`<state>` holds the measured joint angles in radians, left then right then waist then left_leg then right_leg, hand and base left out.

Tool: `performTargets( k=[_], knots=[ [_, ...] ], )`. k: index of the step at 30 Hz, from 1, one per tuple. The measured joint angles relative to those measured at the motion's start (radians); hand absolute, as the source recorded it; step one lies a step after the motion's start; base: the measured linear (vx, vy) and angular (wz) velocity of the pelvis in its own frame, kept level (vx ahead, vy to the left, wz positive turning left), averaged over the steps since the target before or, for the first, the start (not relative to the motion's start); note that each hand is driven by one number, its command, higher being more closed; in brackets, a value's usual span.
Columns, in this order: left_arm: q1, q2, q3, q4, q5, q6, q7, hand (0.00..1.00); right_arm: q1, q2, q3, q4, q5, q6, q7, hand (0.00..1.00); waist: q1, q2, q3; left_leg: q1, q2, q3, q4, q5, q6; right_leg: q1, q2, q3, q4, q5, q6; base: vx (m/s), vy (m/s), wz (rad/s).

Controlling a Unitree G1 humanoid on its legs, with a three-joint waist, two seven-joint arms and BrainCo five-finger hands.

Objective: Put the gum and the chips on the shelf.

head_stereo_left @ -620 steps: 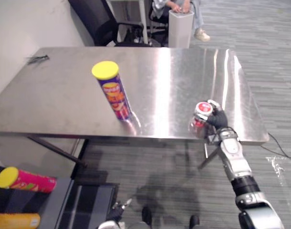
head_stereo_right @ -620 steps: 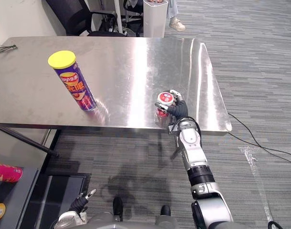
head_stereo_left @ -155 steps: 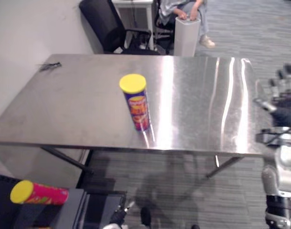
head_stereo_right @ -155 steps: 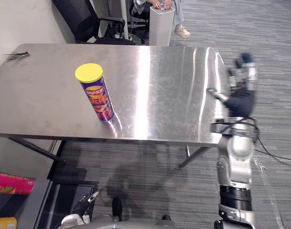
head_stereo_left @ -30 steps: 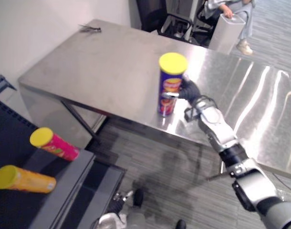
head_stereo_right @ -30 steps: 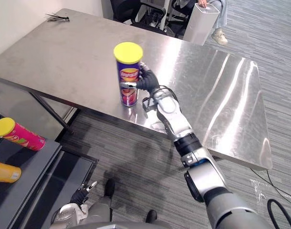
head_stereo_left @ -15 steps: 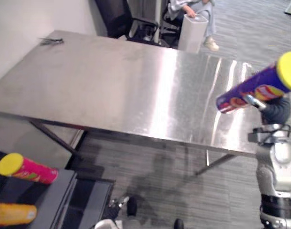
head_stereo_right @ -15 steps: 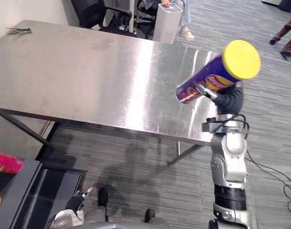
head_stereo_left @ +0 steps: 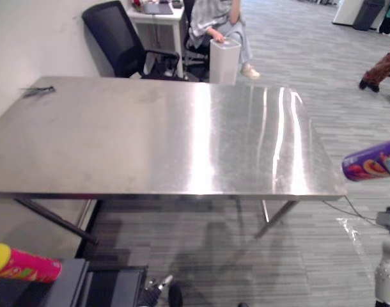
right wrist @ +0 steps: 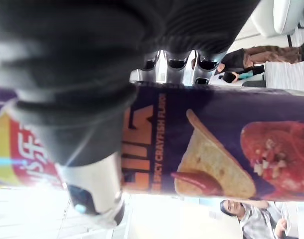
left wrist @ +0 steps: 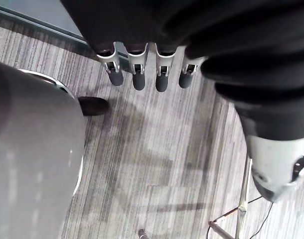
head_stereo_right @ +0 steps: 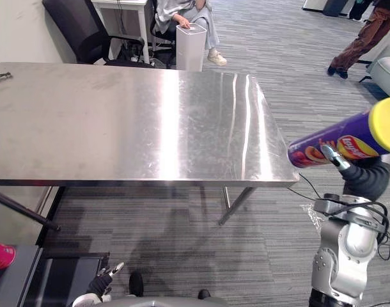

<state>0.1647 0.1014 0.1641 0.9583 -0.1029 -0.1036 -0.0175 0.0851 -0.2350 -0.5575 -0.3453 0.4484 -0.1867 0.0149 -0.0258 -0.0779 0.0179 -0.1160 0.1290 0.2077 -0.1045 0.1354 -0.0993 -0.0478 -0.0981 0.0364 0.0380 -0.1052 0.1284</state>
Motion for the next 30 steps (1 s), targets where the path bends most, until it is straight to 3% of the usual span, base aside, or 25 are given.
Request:
performTargets(
  k=[11,13,16,18,21,23,25,26,27,28,29,30],
  knots=[
    [0.010,-0.019,0.000,-0.001,0.000,0.004,-0.009,0.00,0.020,0.046,-0.032,0.008,0.001,0.000,-0.029,1.00,-0.001,0.013,-0.014,0.028,-0.002,0.004,0.000,-0.008,-0.008,0.015,-0.002,0.010,0.017,0.001,-0.002,0.00,-0.001,-0.02],
    [0.011,-0.019,0.000,-0.001,-0.001,0.004,-0.010,0.00,0.023,0.062,-0.029,0.008,0.002,0.000,-0.029,1.00,-0.001,0.014,-0.014,0.028,-0.004,0.000,0.002,-0.009,-0.007,0.003,-0.007,0.006,0.052,-0.017,-0.006,-0.01,0.016,0.07],
    [0.010,-0.018,0.021,-0.003,-0.004,0.005,-0.023,0.00,0.029,0.087,0.007,0.006,0.004,0.000,-0.026,1.00,-0.002,0.003,-0.004,0.020,-0.029,-0.014,0.015,-0.008,0.003,-0.072,-0.023,0.001,0.221,-0.100,-0.007,-0.02,-0.029,0.22],
    [-0.002,-0.016,0.039,-0.005,-0.015,0.006,-0.030,0.00,0.023,0.095,0.066,0.004,0.012,0.000,-0.026,1.00,0.003,-0.003,0.032,-0.026,-0.032,-0.041,0.122,-0.039,0.011,-0.089,-0.038,-0.016,0.297,-0.132,-0.010,-0.05,-0.040,0.36],
    [-0.004,-0.020,0.057,-0.011,-0.086,0.015,-0.045,0.00,0.014,0.094,0.208,0.003,0.035,0.001,-0.008,1.00,0.003,0.033,0.072,-0.110,-0.018,-0.135,0.231,-0.064,0.002,-0.086,-0.026,-0.102,0.334,-0.151,-0.029,-0.13,-0.072,0.77],
    [-0.004,-0.024,0.067,-0.019,-0.123,0.021,-0.065,0.00,-0.009,0.093,0.268,0.003,0.065,0.003,0.014,1.00,0.011,0.070,0.099,-0.149,-0.013,-0.254,0.166,0.001,-0.030,-0.102,-0.012,-0.216,0.367,-0.173,-0.065,-0.19,-0.148,1.34],
    [0.005,-0.022,0.068,-0.022,-0.127,0.027,-0.069,0.00,-0.045,0.080,0.293,0.003,0.069,0.005,0.017,1.00,0.044,0.098,0.116,-0.151,-0.008,-0.299,0.062,-0.018,-0.073,-0.122,-0.003,-0.282,0.399,-0.177,-0.083,-0.19,-0.181,1.32],
    [0.002,-0.011,0.081,-0.020,-0.129,0.027,-0.068,0.00,-0.065,0.064,0.286,0.003,0.071,0.003,0.017,1.00,0.054,0.077,0.126,-0.171,-0.003,-0.242,0.049,-0.063,-0.071,-0.123,-0.042,-0.363,0.377,-0.173,-0.104,-0.24,-0.159,1.50],
    [-0.003,-0.011,0.084,-0.015,-0.130,0.028,-0.068,0.00,-0.078,0.056,0.275,0.008,0.071,0.004,0.014,1.00,0.058,0.070,0.138,-0.193,-0.010,-0.192,0.100,-0.050,-0.015,-0.122,-0.062,-0.400,0.378,-0.172,-0.115,-0.21,-0.119,1.89],
    [-0.001,-0.014,0.089,0.002,-0.130,0.031,-0.067,0.00,-0.090,0.056,0.258,0.012,0.071,0.005,0.007,1.00,0.057,0.066,0.140,-0.224,-0.022,-0.095,0.242,-0.034,0.065,-0.112,-0.109,-0.474,0.377,-0.168,-0.114,-0.16,-0.160,1.76],
    [0.014,-0.017,0.100,0.000,-0.131,0.032,-0.068,0.00,-0.092,0.055,0.248,0.012,0.071,0.004,0.005,1.00,0.056,0.058,0.144,-0.221,-0.013,-0.029,0.341,-0.050,0.086,-0.096,-0.133,-0.525,0.373,-0.165,-0.116,-0.15,-0.205,2.16],
    [0.030,-0.018,0.110,0.000,-0.130,0.033,-0.069,0.00,-0.088,0.056,0.239,0.013,0.070,0.004,-0.004,1.00,0.051,0.067,0.142,-0.187,0.027,0.056,0.467,-0.112,0.098,-0.063,-0.150,-0.604,0.358,-0.162,-0.118,-0.10,-0.135,1.68]
  ],
)
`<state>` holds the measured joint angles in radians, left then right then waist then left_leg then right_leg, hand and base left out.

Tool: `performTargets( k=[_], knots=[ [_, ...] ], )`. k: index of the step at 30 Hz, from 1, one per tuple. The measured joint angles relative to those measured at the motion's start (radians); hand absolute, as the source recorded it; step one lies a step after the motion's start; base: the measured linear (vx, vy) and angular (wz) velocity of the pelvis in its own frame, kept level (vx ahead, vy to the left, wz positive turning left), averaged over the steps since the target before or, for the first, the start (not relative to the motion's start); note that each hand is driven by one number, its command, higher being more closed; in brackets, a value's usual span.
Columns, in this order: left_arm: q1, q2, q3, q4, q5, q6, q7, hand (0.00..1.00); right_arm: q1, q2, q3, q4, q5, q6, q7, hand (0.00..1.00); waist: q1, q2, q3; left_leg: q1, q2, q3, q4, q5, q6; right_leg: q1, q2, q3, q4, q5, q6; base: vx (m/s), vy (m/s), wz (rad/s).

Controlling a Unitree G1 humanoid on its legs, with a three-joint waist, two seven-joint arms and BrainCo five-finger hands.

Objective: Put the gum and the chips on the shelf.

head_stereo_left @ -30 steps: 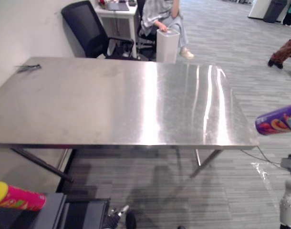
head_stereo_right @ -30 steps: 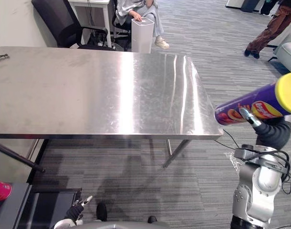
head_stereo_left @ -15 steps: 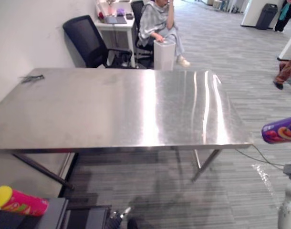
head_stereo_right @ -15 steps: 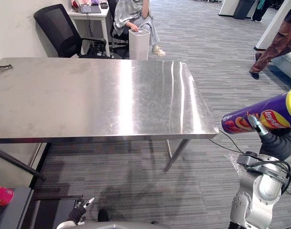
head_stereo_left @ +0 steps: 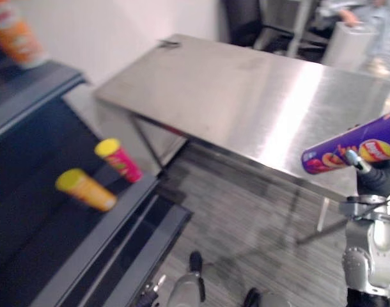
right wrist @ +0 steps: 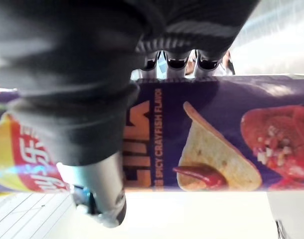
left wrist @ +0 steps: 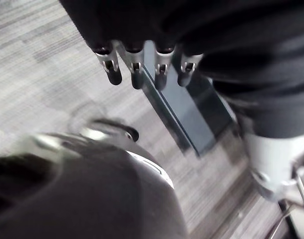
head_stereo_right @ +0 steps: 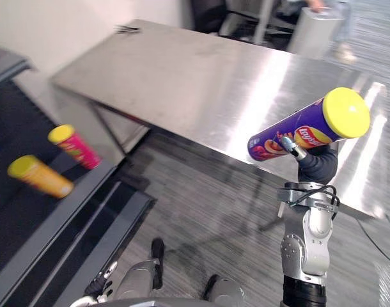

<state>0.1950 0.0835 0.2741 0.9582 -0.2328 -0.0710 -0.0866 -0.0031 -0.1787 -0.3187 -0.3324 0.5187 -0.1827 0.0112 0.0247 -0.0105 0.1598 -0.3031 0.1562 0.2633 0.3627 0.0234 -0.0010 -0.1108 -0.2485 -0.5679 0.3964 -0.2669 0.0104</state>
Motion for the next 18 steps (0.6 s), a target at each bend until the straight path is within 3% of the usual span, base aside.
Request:
performTargets(
  k=[3,5,7,10,11,15,18],
  knots=[
    [0.026,-0.005,0.007,0.003,0.002,0.008,-0.002,0.00,0.005,-0.002,-0.040,0.001,0.000,-0.003,-0.008,1.00,-0.006,0.018,-0.014,0.121,0.091,0.085,0.099,-0.109,-0.027,0.032,-0.034,-0.164,-0.024,0.015,0.008,-0.13,-0.016,1.75],
    [0.023,-0.013,0.008,0.011,0.010,0.008,-0.008,0.00,0.005,0.000,-0.067,0.004,-0.001,-0.003,-0.008,1.00,-0.004,0.040,-0.028,0.171,0.125,0.085,0.082,-0.115,-0.034,0.029,-0.048,-0.241,-0.038,0.030,0.017,-0.12,0.134,1.47],
    [0.023,-0.016,0.008,0.024,0.014,0.008,-0.009,0.00,0.004,0.001,-0.073,0.016,-0.001,-0.003,-0.009,1.00,-0.004,0.052,-0.036,0.186,0.112,0.084,0.018,-0.115,-0.037,0.029,-0.075,-0.308,-0.036,0.041,0.026,-0.11,0.221,1.24],
    [0.030,-0.011,0.026,0.031,0.020,0.008,-0.013,0.00,0.003,0.024,-0.067,0.021,-0.007,0.003,-0.004,1.00,0.000,0.043,-0.054,0.169,0.070,0.085,-0.112,-0.113,-0.040,0.038,-0.090,-0.400,-0.079,0.103,0.045,-0.06,0.219,1.06],
    [0.027,-0.011,0.041,0.031,0.020,0.008,-0.018,0.00,0.004,0.026,-0.068,0.022,-0.007,0.003,-0.004,1.00,-0.002,0.042,-0.055,0.167,0.054,0.085,-0.160,-0.101,-0.059,0.048,-0.095,-0.435,-0.086,0.121,0.046,-0.02,0.249,1.10],
    [0.026,-0.008,0.043,0.034,0.057,0.008,-0.018,0.00,0.001,0.045,-0.064,0.032,-0.011,0.007,-0.004,1.00,0.003,0.033,-0.053,0.164,0.016,0.109,-0.224,-0.095,-0.069,0.062,-0.126,-0.443,-0.080,0.159,0.055,0.00,0.247,0.76],
    [0.033,0.012,0.046,0.035,0.060,0.008,-0.005,0.00,-0.007,0.076,-0.016,0.035,-0.050,0.012,-0.006,1.00,0.009,-0.005,-0.036,0.161,0.002,0.113,-0.173,-0.114,-0.042,0.072,-0.153,-0.408,-0.060,0.209,0.053,-0.01,0.212,0.10]
  ],
)
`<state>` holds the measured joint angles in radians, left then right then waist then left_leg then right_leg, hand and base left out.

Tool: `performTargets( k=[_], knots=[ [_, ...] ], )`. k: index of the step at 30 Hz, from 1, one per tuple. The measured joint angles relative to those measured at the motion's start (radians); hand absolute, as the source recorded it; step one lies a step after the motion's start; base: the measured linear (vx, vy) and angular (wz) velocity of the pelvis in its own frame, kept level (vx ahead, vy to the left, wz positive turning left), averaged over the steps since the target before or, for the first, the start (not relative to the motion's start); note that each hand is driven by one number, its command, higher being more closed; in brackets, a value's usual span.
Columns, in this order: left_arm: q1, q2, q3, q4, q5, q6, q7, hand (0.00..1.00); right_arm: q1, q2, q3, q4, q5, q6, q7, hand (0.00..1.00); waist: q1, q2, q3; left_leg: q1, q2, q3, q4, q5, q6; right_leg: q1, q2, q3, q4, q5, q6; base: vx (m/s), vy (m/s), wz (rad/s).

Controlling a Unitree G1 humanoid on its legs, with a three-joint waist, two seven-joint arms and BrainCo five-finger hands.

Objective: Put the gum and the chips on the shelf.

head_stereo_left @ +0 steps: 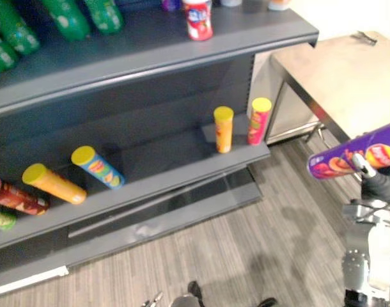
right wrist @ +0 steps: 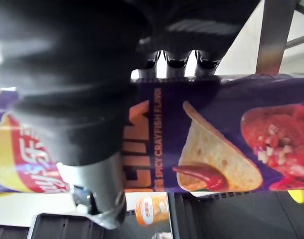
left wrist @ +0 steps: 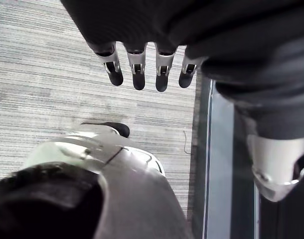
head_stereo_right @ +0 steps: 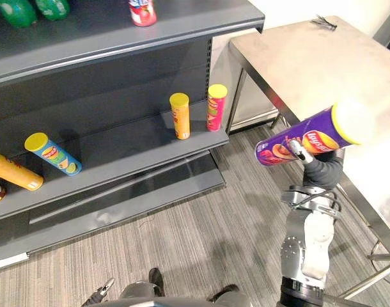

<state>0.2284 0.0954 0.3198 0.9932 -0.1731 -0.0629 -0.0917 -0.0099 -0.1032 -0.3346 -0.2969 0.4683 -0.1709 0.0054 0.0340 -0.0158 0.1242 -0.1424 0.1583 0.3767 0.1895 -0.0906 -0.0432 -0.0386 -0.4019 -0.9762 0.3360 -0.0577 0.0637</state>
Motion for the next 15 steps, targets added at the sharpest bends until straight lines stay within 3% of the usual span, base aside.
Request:
performTargets(
  k=[3,7,11,15],
  knots=[
    [-0.009,0.030,0.007,-0.017,-0.001,-0.003,0.009,0.00,-0.001,0.010,0.025,0.007,-0.001,0.000,0.000,1.00,0.008,-0.038,0.025,-0.017,0.004,0.000,0.052,-0.039,0.010,0.004,0.002,0.035,-0.011,0.014,0.006,-0.05,0.135,0.01],
    [-0.020,0.026,0.042,-0.018,-0.002,-0.004,0.014,0.00,-0.005,0.012,0.031,0.041,-0.013,0.000,0.000,1.00,0.029,-0.057,0.036,-0.035,-0.009,0.004,0.053,-0.057,0.016,-0.009,0.013,0.070,-0.066,0.025,0.023,-0.06,0.103,-0.06],
    [-0.022,0.014,0.071,-0.019,-0.004,-0.004,0.019,0.00,-0.006,0.012,0.040,0.058,-0.033,0.003,0.004,1.00,0.051,-0.044,0.047,-0.053,-0.013,-0.001,0.058,-0.062,0.019,-0.008,0.031,0.085,-0.114,0.034,0.038,-0.06,0.041,0.02],
    [-0.019,0.006,0.079,-0.042,-0.014,-0.004,0.019,0.00,-0.014,0.004,0.100,0.098,-0.033,0.014,0.010,1.00,0.058,-0.042,0.050,-0.100,0.024,-0.010,0.136,-0.082,0.015,-0.008,0.067,0.085,-0.132,0.040,0.042,-0.03,0.008,0.01]
  ],
)
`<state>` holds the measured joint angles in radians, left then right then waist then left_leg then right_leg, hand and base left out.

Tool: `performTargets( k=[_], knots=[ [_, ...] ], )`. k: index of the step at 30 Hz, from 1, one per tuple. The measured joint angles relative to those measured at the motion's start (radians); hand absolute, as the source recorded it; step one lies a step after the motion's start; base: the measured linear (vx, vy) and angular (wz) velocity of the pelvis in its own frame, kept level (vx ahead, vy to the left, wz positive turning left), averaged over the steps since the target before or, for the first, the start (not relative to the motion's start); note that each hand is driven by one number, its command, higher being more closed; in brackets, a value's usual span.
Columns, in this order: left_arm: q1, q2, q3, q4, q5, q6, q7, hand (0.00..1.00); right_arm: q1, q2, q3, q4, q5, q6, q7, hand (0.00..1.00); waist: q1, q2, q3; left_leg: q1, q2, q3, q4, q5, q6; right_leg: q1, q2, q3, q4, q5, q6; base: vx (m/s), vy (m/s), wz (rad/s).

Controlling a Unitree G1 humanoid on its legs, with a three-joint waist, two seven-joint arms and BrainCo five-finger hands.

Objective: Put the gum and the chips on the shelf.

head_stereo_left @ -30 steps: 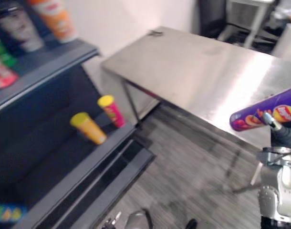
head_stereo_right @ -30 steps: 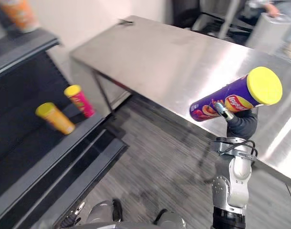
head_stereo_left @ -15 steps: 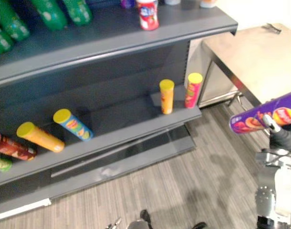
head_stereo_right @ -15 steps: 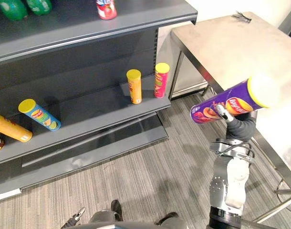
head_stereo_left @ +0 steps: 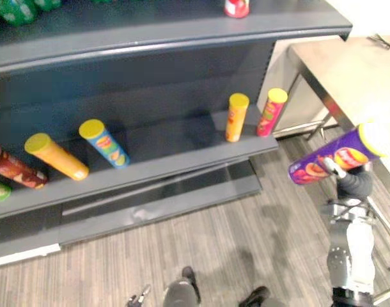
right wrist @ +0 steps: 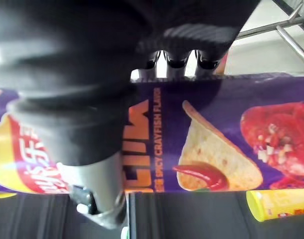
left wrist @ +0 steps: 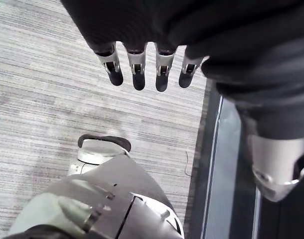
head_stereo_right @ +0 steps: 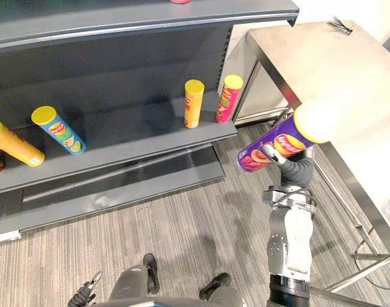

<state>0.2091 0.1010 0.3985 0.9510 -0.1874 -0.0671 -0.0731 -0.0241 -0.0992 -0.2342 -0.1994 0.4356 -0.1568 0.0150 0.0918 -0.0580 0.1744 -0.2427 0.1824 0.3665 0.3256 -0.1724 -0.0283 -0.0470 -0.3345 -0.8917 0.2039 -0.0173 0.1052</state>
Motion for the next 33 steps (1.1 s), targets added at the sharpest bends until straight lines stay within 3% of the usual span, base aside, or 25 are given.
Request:
performTargets(
  k=[3,6,8,9,10,12,15,17,18,19,21,24,29,31,33],
  knots=[
    [0.000,-0.011,0.001,-0.017,-0.025,0.000,-0.003,0.00,-0.027,-0.001,0.060,0.029,-0.003,0.016,0.019,1.00,0.009,-0.001,0.003,-0.019,0.031,-0.002,0.065,-0.030,0.003,0.014,0.024,0.016,-0.021,0.034,-0.006,-0.03,0.051,-0.07],
    [-0.001,-0.021,0.001,-0.016,-0.047,0.000,-0.005,0.00,-0.022,-0.001,0.080,0.029,-0.005,0.017,0.021,1.00,0.022,0.001,0.005,-0.013,0.009,-0.029,0.069,-0.063,0.014,0.031,-0.001,0.040,0.017,0.052,-0.005,-0.05,0.112,0.33],
    [0.002,-0.015,-0.025,-0.019,-0.047,-0.006,0.001,0.00,-0.002,-0.010,0.078,0.029,-0.007,0.019,0.028,1.00,-0.001,0.018,0.016,0.019,-0.037,-0.108,0.039,-0.057,0.049,-0.053,-0.051,0.312,0.224,0.052,-0.106,0.03,0.174,0.98],
    [0.002,-0.007,-0.052,-0.017,-0.046,-0.012,0.004,0.00,0.013,-0.010,0.077,0.026,-0.007,0.018,0.040,1.00,-0.009,0.033,0.022,0.020,-0.046,-0.158,0.025,-0.051,0.057,-0.098,-0.002,0.500,0.267,-0.015,-0.083,0.06,0.082,1.34],
    [-0.008,0.013,-0.061,-0.013,-0.047,-0.015,0.008,0.00,0.037,-0.009,0.077,0.020,-0.007,0.019,0.052,1.00,-0.023,0.023,0.021,0.030,-0.072,-0.212,-0.011,-0.033,0.071,-0.127,0.073,0.682,0.252,-0.079,-0.055,0.08,0.044,1.43],
    [-0.010,0.024,-0.058,-0.002,-0.046,-0.018,0.012,0.00,0.061,0.000,0.077,0.016,-0.007,0.019,0.062,1.00,-0.031,0.001,0.031,0.079,-0.132,-0.270,-0.054,-0.016,0.081,-0.147,0.127,0.802,0.175,-0.097,-0.047,0.12,-0.020,1.31],
    [-0.010,0.026,-0.069,0.002,-0.046,-0.018,0.011,0.00,0.094,0.001,0.074,0.003,-0.006,0.019,0.073,1.00,-0.038,0.002,0.031,0.109,-0.168,-0.341,-0.054,-0.014,0.073,-0.181,0.181,0.895,0.121,-0.092,-0.040,0.16,-0.048,0.93],
    [-0.010,0.034,-0.081,0.009,-0.046,-0.017,0.007,0.00,0.123,0.003,0.063,-0.027,-0.006,0.020,0.083,1.00,-0.058,-0.014,0.024,0.108,-0.193,-0.394,-0.030,-0.029,0.053,-0.175,0.195,0.969,0.069,-0.056,-0.005,0.19,-0.131,1.11],
    [-0.013,0.034,-0.080,0.016,-0.047,-0.018,0.006,0.00,0.135,0.008,0.047,-0.048,-0.003,0.020,0.092,1.00,-0.062,-0.019,0.021,0.105,-0.201,-0.409,-0.005,-0.049,0.039,-0.158,0.189,0.976,0.048,-0.041,0.025,0.21,-0.179,0.86],
    [-0.012,0.026,-0.079,0.019,-0.047,-0.018,0.006,0.00,0.130,0.009,0.044,-0.049,-0.003,0.020,0.098,1.00,-0.056,-0.009,0.022,0.105,-0.189,-0.406,0.005,-0.054,0.030,-0.146,0.200,0.974,0.033,-0.043,0.025,0.21,-0.193,0.33],
    [-0.005,-0.004,-0.077,0.037,-0.047,-0.017,0.000,0.00,0.118,0.010,0.042,-0.056,0.001,0.021,0.100,1.00,-0.055,0.011,0.020,0.110,-0.144,-0.405,-0.013,-0.060,0.008,-0.129,0.238,0.956,-0.005,-0.045,0.017,0.18,-0.202,-0.03],
    [-0.009,-0.024,-0.071,0.037,-0.046,-0.017,-0.007,0.00,0.151,0.026,-0.001,-0.059,0.007,0.021,0.100,1.00,-0.062,0.015,0.014,0.132,-0.115,-0.426,-0.077,-0.046,-0.017,-0.096,0.260,0.915,-0.040,-0.047,-0.002,0.11,-0.180,0.23],
    [-0.017,-0.024,-0.069,0.037,-0.044,-0.017,-0.011,0.00,0.211,0.037,-0.031,-0.059,0.024,0.020,0.103,1.00,-0.071,0.015,-0.002,0.143,-0.116,-0.471,-0.173,0.012,-0.032,-0.065,0.247,0.834,-0.083,-0.050,-0.012,0.05,-0.064,0.48],
    [-0.017,-0.024,-0.067,0.037,-0.034,-0.017,-0.011,0.00,0.226,0.053,-0.030,-0.059,0.038,0.020,0.103,1.00,-0.083,0.016,-0.008,0.143,-0.102,-0.400,-0.206,0.034,-0.030,-0.047,0.230,0.796,-0.099,-0.050,-0.012,0.02,0.013,0.68],
    [-0.019,-0.026,-0.058,0.046,-0.034,-0.017,-0.010,0.00,0.239,0.071,-0.021,-0.057,0.045,0.020,0.103,1.00,-0.093,0.019,-0.019,0.153,-0.072,-0.249,-0.241,0.078,-0.032,-0.033,0.202,0.757,-0.101,-0.050,-0.011,0.00,0.051,0.54]
  ],
)
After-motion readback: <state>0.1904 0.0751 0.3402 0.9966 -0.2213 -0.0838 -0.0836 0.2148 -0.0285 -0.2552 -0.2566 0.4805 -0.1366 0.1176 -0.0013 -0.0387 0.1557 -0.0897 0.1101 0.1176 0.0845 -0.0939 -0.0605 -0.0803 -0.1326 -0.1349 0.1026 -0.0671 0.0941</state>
